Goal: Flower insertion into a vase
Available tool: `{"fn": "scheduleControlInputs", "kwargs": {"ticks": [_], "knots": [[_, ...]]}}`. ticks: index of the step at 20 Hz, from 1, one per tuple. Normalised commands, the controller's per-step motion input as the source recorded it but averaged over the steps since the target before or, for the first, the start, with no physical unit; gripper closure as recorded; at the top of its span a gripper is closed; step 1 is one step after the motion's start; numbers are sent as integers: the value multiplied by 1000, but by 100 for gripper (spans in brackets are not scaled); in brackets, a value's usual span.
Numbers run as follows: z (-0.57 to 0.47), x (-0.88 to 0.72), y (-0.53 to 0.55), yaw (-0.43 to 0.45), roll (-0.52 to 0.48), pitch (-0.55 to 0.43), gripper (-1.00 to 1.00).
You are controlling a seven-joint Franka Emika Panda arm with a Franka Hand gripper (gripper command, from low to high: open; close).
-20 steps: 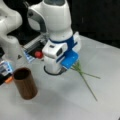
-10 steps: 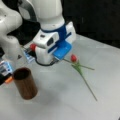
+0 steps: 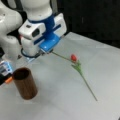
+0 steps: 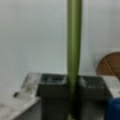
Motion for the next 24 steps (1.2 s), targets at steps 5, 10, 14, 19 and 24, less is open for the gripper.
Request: {"fn": "scheduleControlInputs", "kwargs": {"ticks": [5,10,14,19,24], "knots": [[-75,-721,-473,114,-66,-79,100],[-70,-672,-403,140,-98,-64,100],[-96,-579,-265,101,-149,-38,100],[-139,-553,-200,101,-178,-12,100],[-220,-676,-198,138,-161,-4,100]]}}
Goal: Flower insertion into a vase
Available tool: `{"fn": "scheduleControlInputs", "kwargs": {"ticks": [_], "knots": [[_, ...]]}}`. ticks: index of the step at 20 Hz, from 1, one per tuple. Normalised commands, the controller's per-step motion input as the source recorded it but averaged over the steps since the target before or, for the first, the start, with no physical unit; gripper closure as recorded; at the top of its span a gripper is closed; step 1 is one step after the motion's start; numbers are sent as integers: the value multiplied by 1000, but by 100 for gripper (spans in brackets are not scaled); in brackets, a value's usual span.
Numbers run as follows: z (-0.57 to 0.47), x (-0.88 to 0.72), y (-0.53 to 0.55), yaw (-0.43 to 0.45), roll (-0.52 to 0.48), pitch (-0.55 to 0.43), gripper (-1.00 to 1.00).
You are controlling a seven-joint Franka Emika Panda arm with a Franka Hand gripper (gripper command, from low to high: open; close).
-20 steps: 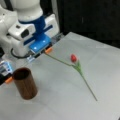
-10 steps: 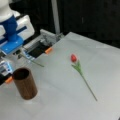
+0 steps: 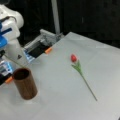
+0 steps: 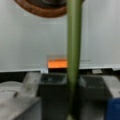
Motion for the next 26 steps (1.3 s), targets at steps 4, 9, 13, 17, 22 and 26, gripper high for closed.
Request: {"fn": "scheduleControlInputs", "kwargs": {"ticks": [4,9,13,17,22,26], "knots": [[-180,-644,-143,151,-99,-14,100],[-94,-429,-82,135,-49,-4,100],[-13,-279,-23,133,-19,131,100],[69,-118,-5,130,15,314,100],[198,159,-12,125,-16,567,100],[275,374,-104,96,-38,678,100]]}}
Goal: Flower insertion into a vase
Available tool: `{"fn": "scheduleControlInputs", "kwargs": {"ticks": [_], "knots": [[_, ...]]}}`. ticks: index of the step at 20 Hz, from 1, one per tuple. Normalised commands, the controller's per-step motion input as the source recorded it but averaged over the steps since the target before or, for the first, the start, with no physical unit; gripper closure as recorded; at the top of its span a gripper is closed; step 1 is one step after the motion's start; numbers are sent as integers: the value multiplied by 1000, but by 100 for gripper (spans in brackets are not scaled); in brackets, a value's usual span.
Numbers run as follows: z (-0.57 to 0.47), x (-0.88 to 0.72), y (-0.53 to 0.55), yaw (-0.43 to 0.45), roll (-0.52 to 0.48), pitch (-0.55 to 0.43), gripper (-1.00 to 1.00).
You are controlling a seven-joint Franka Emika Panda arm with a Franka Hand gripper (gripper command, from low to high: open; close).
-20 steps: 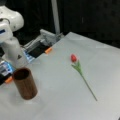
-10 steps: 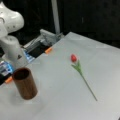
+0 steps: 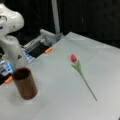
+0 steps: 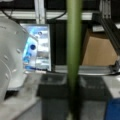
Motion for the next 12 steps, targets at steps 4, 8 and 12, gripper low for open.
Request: {"fn": "scheduleControlInputs", "kwargs": {"ticks": [4,8,12], "knots": [[203,408,-200,28,-14,638,100],[152,349,-258,-15,9,578,100],[134,281,-210,-122,13,546,100]]}}
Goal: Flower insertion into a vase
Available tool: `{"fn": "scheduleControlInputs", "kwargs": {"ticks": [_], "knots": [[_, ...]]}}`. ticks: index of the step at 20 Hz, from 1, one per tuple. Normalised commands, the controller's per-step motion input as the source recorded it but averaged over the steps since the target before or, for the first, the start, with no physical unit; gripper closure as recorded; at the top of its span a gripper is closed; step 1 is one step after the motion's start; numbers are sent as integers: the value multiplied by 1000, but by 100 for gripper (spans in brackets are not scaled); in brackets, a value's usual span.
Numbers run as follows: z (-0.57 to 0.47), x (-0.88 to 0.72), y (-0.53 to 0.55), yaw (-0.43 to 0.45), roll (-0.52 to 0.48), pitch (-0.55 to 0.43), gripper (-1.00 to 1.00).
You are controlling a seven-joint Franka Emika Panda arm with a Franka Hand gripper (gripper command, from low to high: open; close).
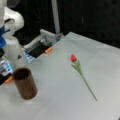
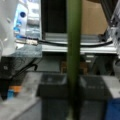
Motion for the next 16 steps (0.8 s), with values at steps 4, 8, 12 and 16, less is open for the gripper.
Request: {"fn": "scheduleControlInputs", "kwargs": {"ticks": [4,8,12,16], "knots": [[121,293,-122,-159,-23,496,100],[105,353,-18,-215,-48,489,100],[33,399,24,-215,-25,430,100],[-56,358,2,-136,10,260,100]]}}
